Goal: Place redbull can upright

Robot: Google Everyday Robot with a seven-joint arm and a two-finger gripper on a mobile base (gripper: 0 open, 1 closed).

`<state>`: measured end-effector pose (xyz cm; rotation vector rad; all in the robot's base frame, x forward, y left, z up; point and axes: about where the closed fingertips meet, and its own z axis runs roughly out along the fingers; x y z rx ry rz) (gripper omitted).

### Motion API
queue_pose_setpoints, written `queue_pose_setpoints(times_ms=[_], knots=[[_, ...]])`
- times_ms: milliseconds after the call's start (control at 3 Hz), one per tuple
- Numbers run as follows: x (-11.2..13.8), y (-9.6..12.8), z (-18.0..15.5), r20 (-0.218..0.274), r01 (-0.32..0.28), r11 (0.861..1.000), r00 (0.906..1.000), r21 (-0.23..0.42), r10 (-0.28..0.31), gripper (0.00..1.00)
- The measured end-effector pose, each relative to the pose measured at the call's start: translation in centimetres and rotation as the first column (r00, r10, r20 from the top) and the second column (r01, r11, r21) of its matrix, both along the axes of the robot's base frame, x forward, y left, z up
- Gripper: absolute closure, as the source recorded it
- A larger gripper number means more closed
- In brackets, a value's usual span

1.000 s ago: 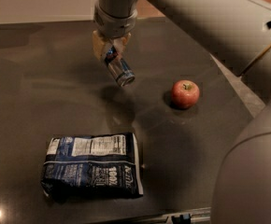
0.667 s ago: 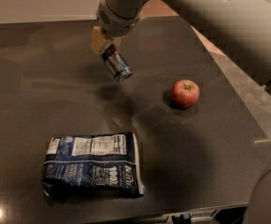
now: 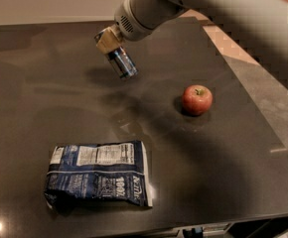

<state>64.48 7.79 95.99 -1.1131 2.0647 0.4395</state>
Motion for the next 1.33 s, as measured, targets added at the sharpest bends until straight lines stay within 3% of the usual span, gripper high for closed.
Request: queue_pose_setpoints(times_ms=[333, 667, 1333], knots=[[0.3, -0.1, 0.0, 0.069, -0.086, 0.993, 0.9944, 0.085, 0.081, 1.00], [0.6, -0.3, -0.7, 0.100, -0.155, 0.973, 0.9852, 0.170, 0.139, 1.00], [-0.2, -0.4, -3.0, 0.117, -0.241, 0.911, 0.9699, 0.334, 0.213, 1.00]])
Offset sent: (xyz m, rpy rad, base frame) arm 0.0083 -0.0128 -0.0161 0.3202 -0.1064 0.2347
